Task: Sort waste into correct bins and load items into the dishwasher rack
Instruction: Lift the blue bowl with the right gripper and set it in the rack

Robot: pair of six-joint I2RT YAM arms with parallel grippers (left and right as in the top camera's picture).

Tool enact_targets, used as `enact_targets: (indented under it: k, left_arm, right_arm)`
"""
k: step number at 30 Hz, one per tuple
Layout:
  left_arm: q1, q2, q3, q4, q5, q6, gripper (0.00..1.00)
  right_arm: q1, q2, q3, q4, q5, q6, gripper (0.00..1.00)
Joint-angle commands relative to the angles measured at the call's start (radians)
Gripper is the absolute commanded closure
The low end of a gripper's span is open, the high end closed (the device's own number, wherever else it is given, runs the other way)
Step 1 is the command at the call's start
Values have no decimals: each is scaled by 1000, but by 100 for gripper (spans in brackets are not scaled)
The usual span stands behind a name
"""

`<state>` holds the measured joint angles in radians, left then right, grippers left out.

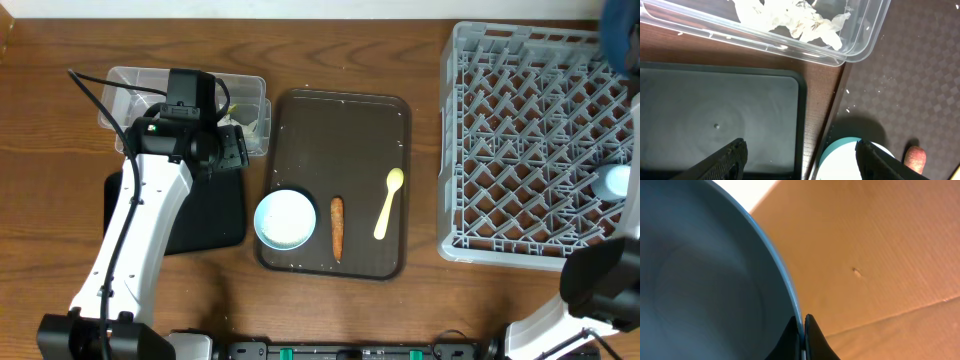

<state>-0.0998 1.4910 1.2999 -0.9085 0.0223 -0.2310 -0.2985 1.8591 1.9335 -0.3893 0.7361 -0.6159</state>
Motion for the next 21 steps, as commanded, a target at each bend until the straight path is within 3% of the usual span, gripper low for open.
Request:
enact_targets:
  k: [1, 11, 21]
  left_arm:
    - [5, -2, -6, 2, -12, 13, 28]
    - [5, -2, -6, 16, -11, 9, 28]
    - [5, -2, -6, 16, -11, 8, 28]
  right_arm:
    - [-37, 50, 2, 43, 91, -89, 99]
    - [-75, 213, 2, 205, 200, -203, 99]
    - [-43, 332, 2, 172, 236, -161, 99]
